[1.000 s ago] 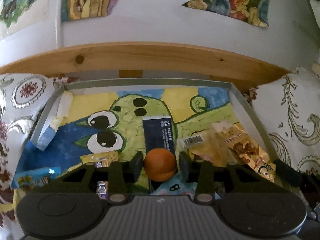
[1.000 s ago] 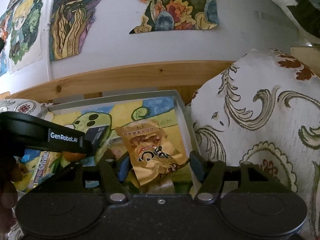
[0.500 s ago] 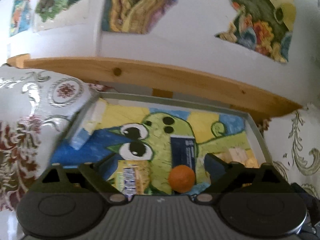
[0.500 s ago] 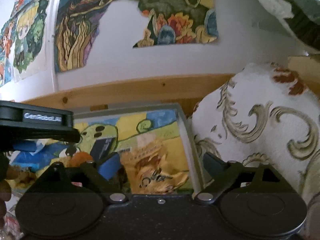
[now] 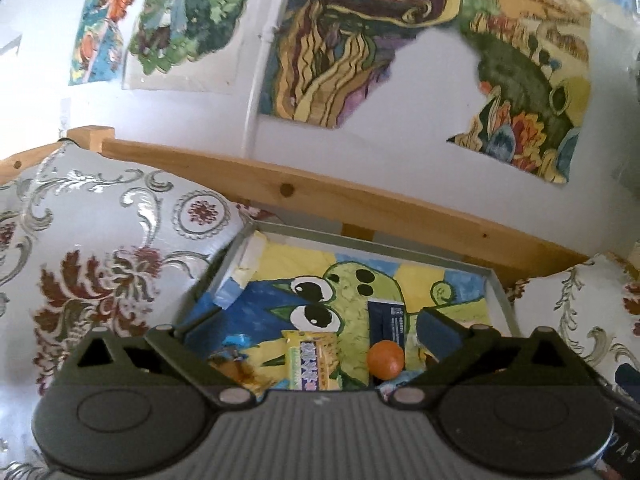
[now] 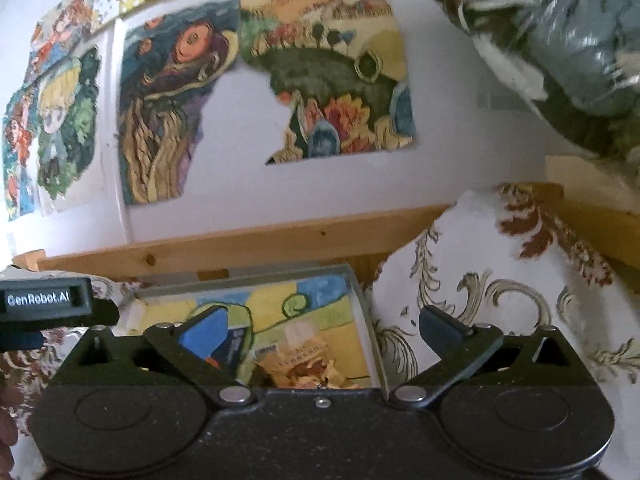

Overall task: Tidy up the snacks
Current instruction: 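Lift both open tools up away from the grey tray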

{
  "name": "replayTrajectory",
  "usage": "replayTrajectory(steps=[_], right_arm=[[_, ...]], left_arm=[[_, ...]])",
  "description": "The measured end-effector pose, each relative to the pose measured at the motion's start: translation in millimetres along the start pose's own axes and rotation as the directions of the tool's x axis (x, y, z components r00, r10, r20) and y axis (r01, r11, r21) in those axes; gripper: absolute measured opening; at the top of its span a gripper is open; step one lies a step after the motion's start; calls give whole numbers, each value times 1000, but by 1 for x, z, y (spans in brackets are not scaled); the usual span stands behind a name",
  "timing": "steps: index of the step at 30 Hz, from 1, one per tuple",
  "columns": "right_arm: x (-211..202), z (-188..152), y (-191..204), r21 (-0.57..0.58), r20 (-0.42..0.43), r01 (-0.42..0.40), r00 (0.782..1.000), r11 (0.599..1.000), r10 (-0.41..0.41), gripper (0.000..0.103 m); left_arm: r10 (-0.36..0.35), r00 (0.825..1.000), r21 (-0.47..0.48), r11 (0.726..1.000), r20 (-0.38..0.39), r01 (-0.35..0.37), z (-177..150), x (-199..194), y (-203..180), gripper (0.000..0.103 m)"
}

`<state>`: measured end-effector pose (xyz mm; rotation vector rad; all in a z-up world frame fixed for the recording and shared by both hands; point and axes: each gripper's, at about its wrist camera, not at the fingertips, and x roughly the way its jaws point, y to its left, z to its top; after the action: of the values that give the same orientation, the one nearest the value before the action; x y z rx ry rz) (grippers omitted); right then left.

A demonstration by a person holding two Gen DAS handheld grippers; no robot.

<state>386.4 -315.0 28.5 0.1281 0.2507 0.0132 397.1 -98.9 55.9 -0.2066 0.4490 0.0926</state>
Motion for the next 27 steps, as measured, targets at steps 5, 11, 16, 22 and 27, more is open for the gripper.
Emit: replayTrajectory(steps=[5, 11, 16, 22, 27], right_arm=[[-30, 7, 14, -14, 26, -16, 1000, 1000, 16, 102], [-66, 2, 30, -4, 36, -30, 999, 1000, 30, 102], [-94, -5, 41, 6, 34, -43, 999, 999, 42, 102], [-127, -15, 49, 15, 41, -41, 998, 999, 40, 102], [-149, -30, 56, 3, 30, -28, 999, 1000, 28, 102]], left_arm=[[-5, 1000, -21, 1000, 17, 5, -4, -27, 12, 102], [17, 1000, -49, 999, 13, -16, -18, -58, 39, 102], [38, 999, -64, 997, 22, -37, -33, -84, 63, 102], [46, 998, -61, 997, 40, -43, -49, -112, 85, 102], [50, 997, -42, 998, 54, -48, -63, -132, 99, 103]])
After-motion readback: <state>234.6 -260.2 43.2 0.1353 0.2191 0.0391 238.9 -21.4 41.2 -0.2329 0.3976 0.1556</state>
